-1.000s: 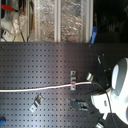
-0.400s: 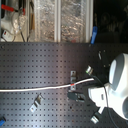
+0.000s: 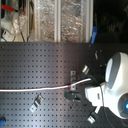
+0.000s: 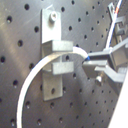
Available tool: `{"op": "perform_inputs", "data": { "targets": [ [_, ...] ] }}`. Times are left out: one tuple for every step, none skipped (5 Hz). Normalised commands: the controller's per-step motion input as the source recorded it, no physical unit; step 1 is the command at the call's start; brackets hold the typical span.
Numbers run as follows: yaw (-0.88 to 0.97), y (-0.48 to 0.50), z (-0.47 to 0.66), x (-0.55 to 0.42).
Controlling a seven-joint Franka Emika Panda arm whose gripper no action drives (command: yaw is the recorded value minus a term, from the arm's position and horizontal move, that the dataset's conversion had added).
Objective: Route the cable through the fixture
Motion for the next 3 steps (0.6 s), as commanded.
{"op": "perform_inputs", "data": {
  "targets": [
    [-0.26, 0.436, -0.02, -0.079],
    [-0.23, 0.4, -0.01, -0.109],
    [0.0, 0.006, 0.0, 0.019]
  ]
}}
